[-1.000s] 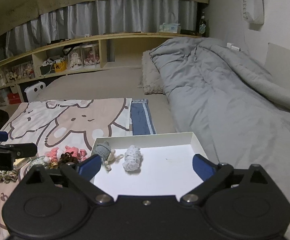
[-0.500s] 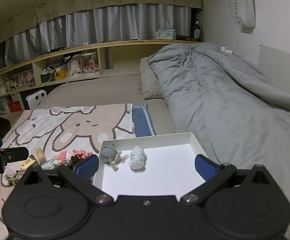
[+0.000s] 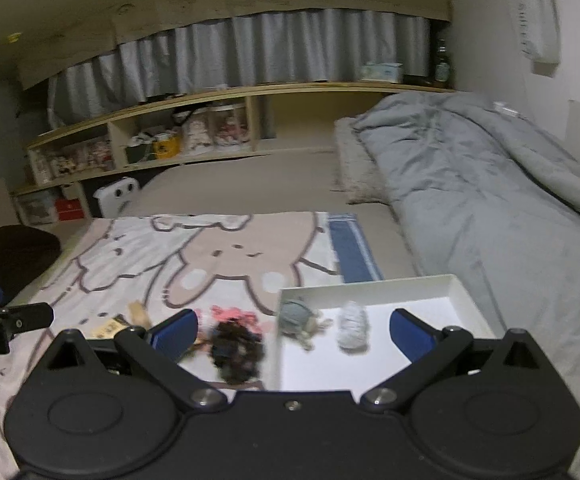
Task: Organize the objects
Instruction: 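Withdraw both tools from the tray back over the bed items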
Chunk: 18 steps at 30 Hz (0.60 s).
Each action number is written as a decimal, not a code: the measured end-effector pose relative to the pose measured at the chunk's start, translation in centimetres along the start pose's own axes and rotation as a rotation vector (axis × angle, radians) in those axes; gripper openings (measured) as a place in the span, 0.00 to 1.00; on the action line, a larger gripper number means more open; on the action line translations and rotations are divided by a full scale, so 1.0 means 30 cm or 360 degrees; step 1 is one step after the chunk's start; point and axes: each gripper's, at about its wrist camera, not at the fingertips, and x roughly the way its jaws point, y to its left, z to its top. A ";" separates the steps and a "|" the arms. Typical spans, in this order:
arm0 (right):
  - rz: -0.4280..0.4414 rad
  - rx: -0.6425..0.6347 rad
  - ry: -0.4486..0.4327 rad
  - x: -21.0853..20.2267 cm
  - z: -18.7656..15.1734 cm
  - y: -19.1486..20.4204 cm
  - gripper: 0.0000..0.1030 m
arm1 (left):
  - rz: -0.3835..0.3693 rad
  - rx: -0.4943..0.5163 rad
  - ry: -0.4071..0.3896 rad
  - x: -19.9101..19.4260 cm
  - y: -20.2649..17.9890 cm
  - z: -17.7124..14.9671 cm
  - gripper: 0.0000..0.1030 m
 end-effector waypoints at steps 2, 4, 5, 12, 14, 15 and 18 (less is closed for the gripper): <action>0.0037 -0.0005 0.0000 0.014 0.003 0.032 1.00 | 0.0028 -0.0010 -0.0004 -0.010 0.031 0.006 1.00; 0.0082 -0.0007 0.0000 0.033 0.004 0.061 1.00 | 0.0054 -0.0019 -0.0012 -0.019 0.063 0.009 1.00; 0.0109 -0.0010 0.0001 0.046 0.003 0.077 1.00 | 0.0069 -0.0022 -0.0016 -0.023 0.078 0.010 1.00; 0.0240 -0.0004 -0.0010 0.129 -0.003 0.149 1.00 | 0.0182 -0.0027 -0.0015 -0.004 0.168 0.008 1.00; 0.0270 -0.0009 -0.0025 0.157 -0.008 0.158 1.00 | 0.0204 -0.0031 -0.0021 0.016 0.188 0.004 1.00; 0.0283 -0.0021 -0.0037 0.170 -0.013 0.161 1.00 | 0.0212 -0.0030 -0.0019 0.030 0.197 0.001 1.00; 0.0282 -0.0084 -0.0045 0.216 -0.026 0.170 1.00 | 0.0219 -0.0037 0.0002 0.073 0.214 -0.012 1.00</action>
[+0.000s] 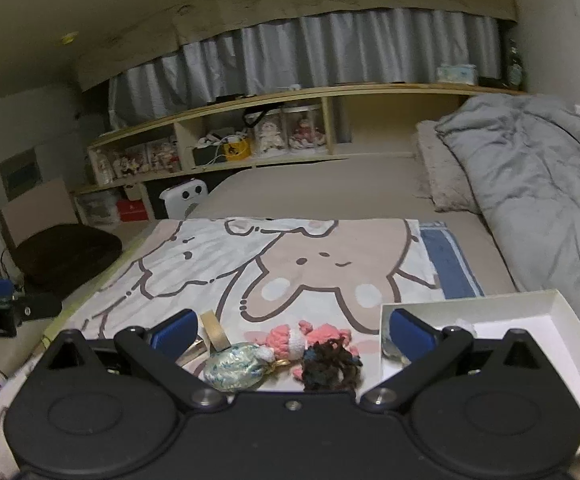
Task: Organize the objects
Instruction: 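Withdraw both tools from the tray back over the bed items, then grasp the brown-blue yarn ball with the right tool while the left tool grasps the twisted cord bundle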
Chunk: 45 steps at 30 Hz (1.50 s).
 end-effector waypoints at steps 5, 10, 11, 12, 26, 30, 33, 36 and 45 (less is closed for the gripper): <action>-0.0012 -0.0117 -0.0040 0.089 -0.033 -0.013 1.00 | 0.0075 -0.0062 0.0055 0.086 0.005 -0.036 1.00; -0.0031 -0.0118 0.0033 0.194 -0.067 -0.060 1.00 | 0.0115 -0.0207 0.0222 0.205 0.028 -0.093 1.00; -0.0036 -0.0124 0.0040 0.211 -0.075 -0.069 1.00 | 0.0127 -0.0244 0.0255 0.230 0.032 -0.105 1.00; -0.0050 -0.0141 0.0047 0.230 -0.084 -0.076 1.00 | 0.0140 -0.0273 0.0287 0.256 0.034 -0.118 1.00; 0.0058 -0.0427 0.0231 0.437 -0.200 -0.097 0.92 | 0.0278 -0.0372 0.0544 0.506 0.044 -0.231 1.00; 0.0083 -0.0573 0.0271 0.478 -0.232 -0.064 0.90 | 0.0300 -0.0397 0.0611 0.559 0.055 -0.259 1.00; 0.0068 -0.0638 0.0312 0.516 -0.245 -0.048 0.85 | 0.0285 -0.0424 0.0636 0.592 0.054 -0.270 1.00; 0.0030 -0.0665 0.0374 0.554 -0.258 -0.040 0.75 | 0.0264 -0.0434 0.0656 0.620 0.043 -0.274 1.00; 0.0029 -0.0487 0.0445 0.595 -0.256 -0.073 0.58 | 0.0321 -0.0401 0.0664 0.664 0.031 -0.285 0.95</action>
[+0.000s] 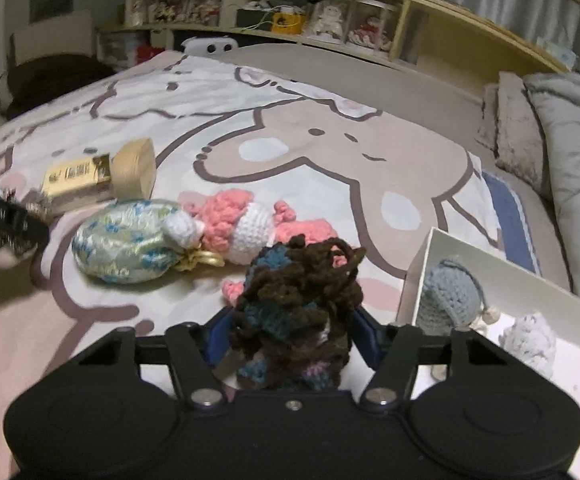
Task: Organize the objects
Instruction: 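Grasp the brown-blue yarn ball with the right tool while the left tool grasps the twisted cord bundle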
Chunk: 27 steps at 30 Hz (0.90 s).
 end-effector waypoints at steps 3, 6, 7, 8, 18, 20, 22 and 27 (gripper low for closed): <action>0.0011 0.0010 0.0004 -0.002 -0.005 -0.003 0.54 | 0.0010 0.0028 -0.0004 -0.001 0.004 0.003 0.93; 0.0011 0.0016 -0.0003 -0.012 -0.005 -0.006 0.51 | 0.0003 0.0049 -0.0007 -0.005 0.007 0.005 0.90; 0.0013 0.0021 -0.0005 -0.017 -0.005 -0.007 0.50 | 0.0000 0.0055 -0.0009 -0.006 0.008 0.005 0.90; 0.0015 0.0028 -0.0007 -0.023 -0.003 -0.007 0.49 | -0.0005 0.0057 -0.0011 -0.009 0.010 0.005 0.85; 0.0111 0.0220 -0.0134 -0.150 0.036 -0.045 0.47 | -0.0095 0.0057 -0.0088 -0.095 0.037 0.018 0.55; 0.0132 0.0260 -0.0161 -0.182 0.042 -0.048 0.47 | -0.0111 0.0088 -0.0133 -0.125 0.036 0.019 0.54; 0.0146 0.0285 -0.0184 -0.209 0.044 -0.049 0.47 | -0.0112 0.0126 -0.0186 -0.157 0.033 0.022 0.53; 0.0177 0.0339 -0.0231 -0.273 0.051 -0.050 0.47 | -0.0152 0.0145 -0.0243 -0.210 0.038 0.028 0.57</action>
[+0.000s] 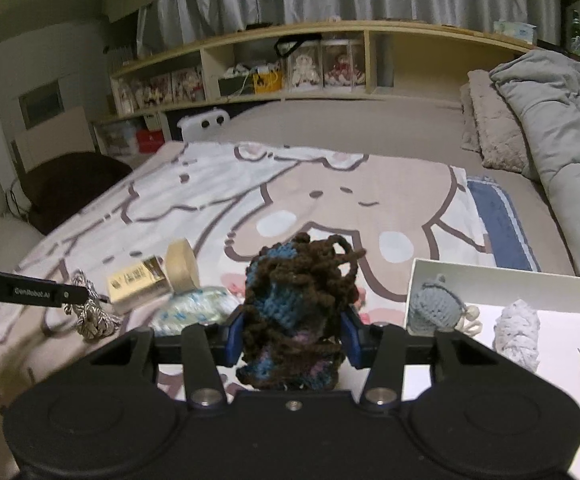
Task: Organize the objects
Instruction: 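Grasp the brown-blue yarn ball with the right tool while the left tool grasps the twisted cord bundle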
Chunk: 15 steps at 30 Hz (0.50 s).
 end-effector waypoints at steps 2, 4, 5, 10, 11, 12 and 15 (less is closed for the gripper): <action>0.0008 0.0014 -0.0004 -0.015 0.000 0.001 0.47 | -0.0043 0.0022 0.0025 0.004 0.008 0.001 0.86; 0.0013 0.0030 -0.0003 -0.028 -0.003 -0.001 0.47 | -0.0027 0.0017 0.0020 0.007 0.015 0.001 0.98; 0.0015 0.0039 -0.0002 -0.033 -0.003 -0.002 0.47 | -0.0018 0.0012 0.0021 0.012 0.019 0.004 0.98; 0.0041 0.0063 0.0001 -0.050 -0.014 -0.005 0.47 | -0.0070 0.0056 0.0002 0.061 0.031 0.028 0.98; 0.0046 0.0063 0.0004 -0.051 -0.015 -0.005 0.47 | -0.0098 0.0115 0.0006 0.074 0.028 0.034 0.98; 0.0051 0.0061 0.0003 -0.052 -0.018 -0.005 0.47 | -0.0139 0.0199 0.0025 0.087 0.022 0.037 0.99; 0.0067 0.0064 0.0008 -0.049 -0.021 -0.010 0.47 | -0.0199 0.0463 0.0063 0.115 0.007 0.027 1.00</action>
